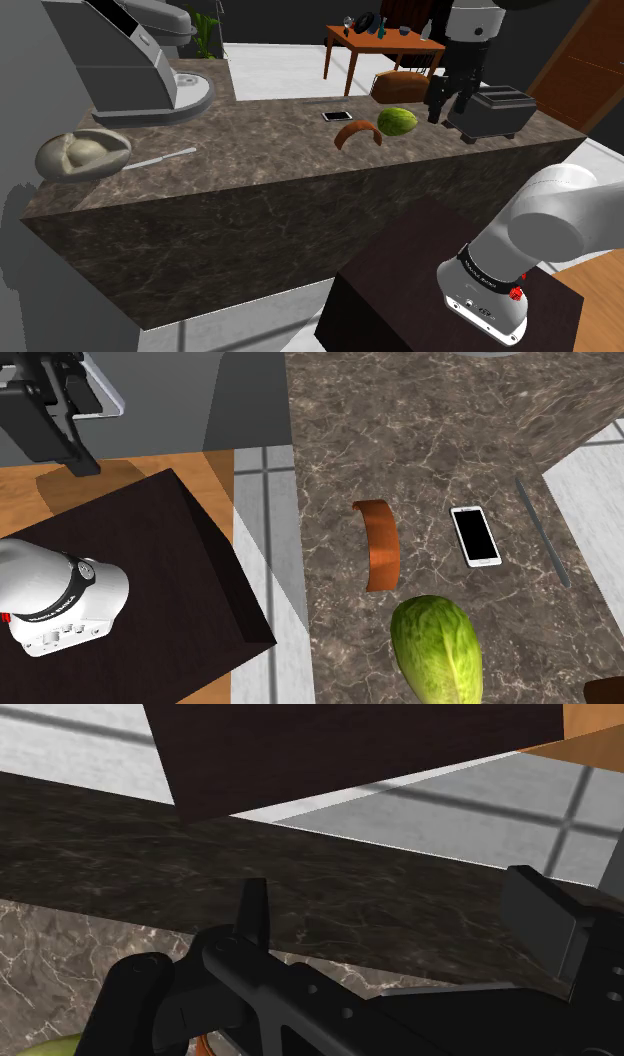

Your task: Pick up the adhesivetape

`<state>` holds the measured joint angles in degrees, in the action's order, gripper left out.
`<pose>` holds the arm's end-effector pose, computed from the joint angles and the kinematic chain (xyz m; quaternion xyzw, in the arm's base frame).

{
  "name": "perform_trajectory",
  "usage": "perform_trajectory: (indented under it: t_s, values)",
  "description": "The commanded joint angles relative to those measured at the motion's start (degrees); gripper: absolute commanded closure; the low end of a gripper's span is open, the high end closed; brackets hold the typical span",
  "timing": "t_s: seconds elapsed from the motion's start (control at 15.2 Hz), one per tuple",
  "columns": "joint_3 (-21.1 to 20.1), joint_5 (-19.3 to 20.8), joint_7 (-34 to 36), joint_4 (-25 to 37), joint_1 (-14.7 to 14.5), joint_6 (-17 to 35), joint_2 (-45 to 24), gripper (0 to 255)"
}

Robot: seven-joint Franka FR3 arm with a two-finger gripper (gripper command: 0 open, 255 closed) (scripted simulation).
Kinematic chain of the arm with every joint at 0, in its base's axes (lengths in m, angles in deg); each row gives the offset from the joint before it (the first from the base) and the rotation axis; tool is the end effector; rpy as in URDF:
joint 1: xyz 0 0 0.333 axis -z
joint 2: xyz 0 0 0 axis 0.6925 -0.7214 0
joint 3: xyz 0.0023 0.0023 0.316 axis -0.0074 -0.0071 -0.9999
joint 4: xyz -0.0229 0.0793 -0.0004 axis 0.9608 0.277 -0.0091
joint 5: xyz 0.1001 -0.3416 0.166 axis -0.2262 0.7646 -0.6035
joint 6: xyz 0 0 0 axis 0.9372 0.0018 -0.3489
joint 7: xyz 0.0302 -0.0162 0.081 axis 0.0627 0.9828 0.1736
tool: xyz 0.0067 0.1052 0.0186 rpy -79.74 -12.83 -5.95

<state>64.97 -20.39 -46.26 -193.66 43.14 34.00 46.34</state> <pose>0.2885 -0.0229 0.5421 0.9913 -0.0956 -0.0851 0.0324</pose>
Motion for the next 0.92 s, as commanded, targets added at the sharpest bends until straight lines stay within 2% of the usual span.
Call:
perform_trajectory:
  t_s: [0.0,0.46,0.86]
  values:
    - [0.0,0.0,0.0,0.0,0.0,0.0,0.0,0]
    - [10.2,7.5,-18.1,-1.9,-1.3,11.5,-6.6,0]
    - [18.5,10.4,-33.4,0.5,-3.5,22.1,-16.6,0]
